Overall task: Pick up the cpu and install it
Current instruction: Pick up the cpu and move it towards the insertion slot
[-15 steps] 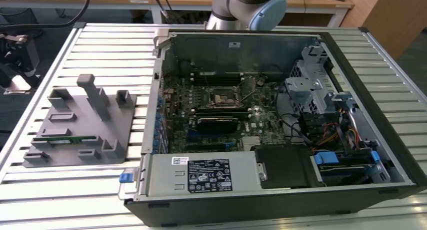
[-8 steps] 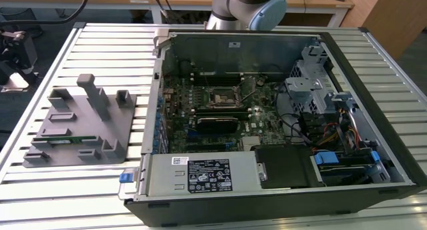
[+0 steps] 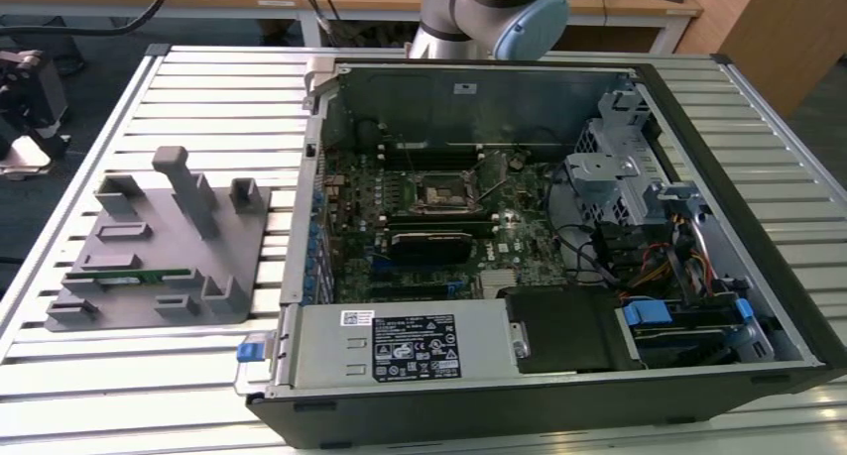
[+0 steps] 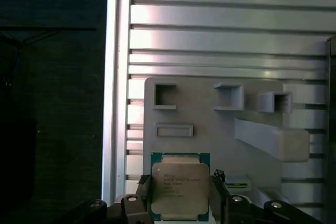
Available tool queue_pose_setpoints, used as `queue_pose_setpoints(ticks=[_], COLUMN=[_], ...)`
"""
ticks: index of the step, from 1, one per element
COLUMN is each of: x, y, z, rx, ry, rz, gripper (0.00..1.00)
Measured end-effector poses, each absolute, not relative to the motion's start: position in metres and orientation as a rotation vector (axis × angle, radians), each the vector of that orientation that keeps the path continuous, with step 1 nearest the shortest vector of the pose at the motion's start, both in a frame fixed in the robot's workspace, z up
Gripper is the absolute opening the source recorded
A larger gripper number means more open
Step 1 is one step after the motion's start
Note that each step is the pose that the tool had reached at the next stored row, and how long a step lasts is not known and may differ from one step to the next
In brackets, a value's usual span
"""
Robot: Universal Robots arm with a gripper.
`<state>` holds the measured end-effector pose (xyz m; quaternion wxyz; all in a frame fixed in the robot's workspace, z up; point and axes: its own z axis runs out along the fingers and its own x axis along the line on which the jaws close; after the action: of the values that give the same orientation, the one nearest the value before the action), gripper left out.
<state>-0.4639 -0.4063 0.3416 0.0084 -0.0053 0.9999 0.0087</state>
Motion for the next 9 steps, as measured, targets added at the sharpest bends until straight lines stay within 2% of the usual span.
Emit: queue_pose_setpoints(ticks=[9], x=[-0.464], y=[-0.406], z=[0.363], rx=[-0.017], ry=[3.125], rz=[0.027], gripper=[0.53])
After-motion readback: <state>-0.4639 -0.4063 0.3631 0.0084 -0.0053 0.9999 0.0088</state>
